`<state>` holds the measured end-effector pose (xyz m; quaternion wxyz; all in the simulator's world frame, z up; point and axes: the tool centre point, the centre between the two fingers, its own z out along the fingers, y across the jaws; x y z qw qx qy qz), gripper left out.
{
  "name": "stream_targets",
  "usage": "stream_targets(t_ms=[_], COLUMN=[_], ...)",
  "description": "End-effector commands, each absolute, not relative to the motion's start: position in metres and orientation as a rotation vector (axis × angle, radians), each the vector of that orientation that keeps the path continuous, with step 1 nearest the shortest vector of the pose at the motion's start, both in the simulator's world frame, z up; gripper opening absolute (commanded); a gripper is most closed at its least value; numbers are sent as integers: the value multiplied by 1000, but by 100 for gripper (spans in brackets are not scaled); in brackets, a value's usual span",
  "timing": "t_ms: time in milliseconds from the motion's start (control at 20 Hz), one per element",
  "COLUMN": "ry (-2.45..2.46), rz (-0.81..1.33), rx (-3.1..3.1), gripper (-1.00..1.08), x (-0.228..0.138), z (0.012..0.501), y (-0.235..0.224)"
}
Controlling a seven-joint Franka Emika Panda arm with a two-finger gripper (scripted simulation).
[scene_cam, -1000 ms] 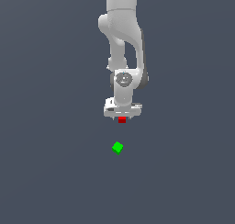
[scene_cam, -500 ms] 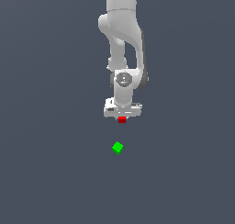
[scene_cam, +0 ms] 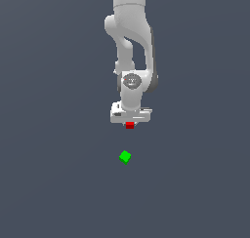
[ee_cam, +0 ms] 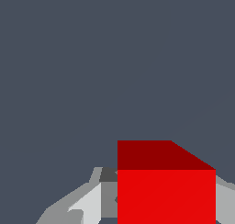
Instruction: Stack the red cube on top of the green cube.
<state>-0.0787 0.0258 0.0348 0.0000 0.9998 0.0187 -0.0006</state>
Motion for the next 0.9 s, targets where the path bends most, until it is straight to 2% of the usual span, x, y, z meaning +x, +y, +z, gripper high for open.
stream_targets(t_ms=[0,500,850], ry=[59,59,59], rz=[0,0,0], rx=[3141,3141,3141], gripper=[-100,-100,-100], x=[-79,-79,-78], z=[46,106,122], y=[26,26,26])
